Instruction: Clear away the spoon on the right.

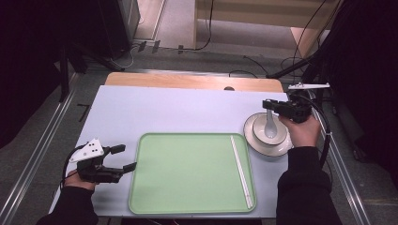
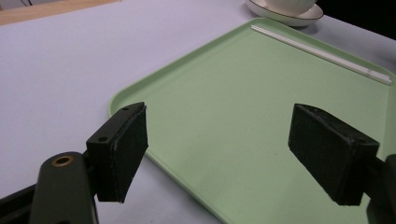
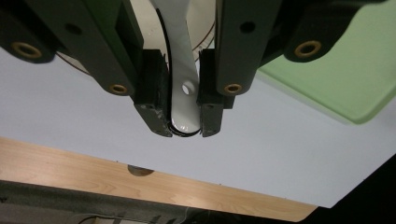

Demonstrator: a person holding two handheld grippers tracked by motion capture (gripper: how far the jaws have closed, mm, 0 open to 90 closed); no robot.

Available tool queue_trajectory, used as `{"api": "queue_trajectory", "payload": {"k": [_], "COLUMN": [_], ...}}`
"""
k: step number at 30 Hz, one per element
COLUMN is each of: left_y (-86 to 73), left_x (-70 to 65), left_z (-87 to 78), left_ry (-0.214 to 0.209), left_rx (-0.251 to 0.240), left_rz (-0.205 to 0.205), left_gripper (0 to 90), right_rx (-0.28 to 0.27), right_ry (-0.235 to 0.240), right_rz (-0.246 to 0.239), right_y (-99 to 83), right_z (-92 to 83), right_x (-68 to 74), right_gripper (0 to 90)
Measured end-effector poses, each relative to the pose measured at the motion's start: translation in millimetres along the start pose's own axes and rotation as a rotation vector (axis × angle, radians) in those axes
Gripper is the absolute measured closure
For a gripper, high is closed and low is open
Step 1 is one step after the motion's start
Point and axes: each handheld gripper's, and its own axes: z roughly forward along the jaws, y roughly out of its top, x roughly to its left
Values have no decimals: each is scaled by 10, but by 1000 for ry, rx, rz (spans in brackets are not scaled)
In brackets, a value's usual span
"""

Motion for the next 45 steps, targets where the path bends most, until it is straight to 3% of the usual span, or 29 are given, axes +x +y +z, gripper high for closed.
{"api": "queue_trajectory", "payload": {"k": [8,15,20,36,45], "left_y": [6,15,23,30,30], "left_x": [6,8,13,10,10], "left_z": [-5,5,9,8,8], "left_ry": [2,-2,-4,-5,-6], "left_rx": [-4,-4,-5,-11,-11], "left_rz": [-3,0,2,3,3], "left_gripper": [200,200,200,200,199], "right_rx": [-10,-25,-21,23,42], "right_ry": [41,95,109,176,192], "right_rz": [-24,-23,-33,-80,-95], "right_y": [58,52,36,-109,-183], "right_z": [-49,-59,-61,3,49], "right_x": [188,271,344,722,838], "right_gripper": [780,784,786,810,859]}}
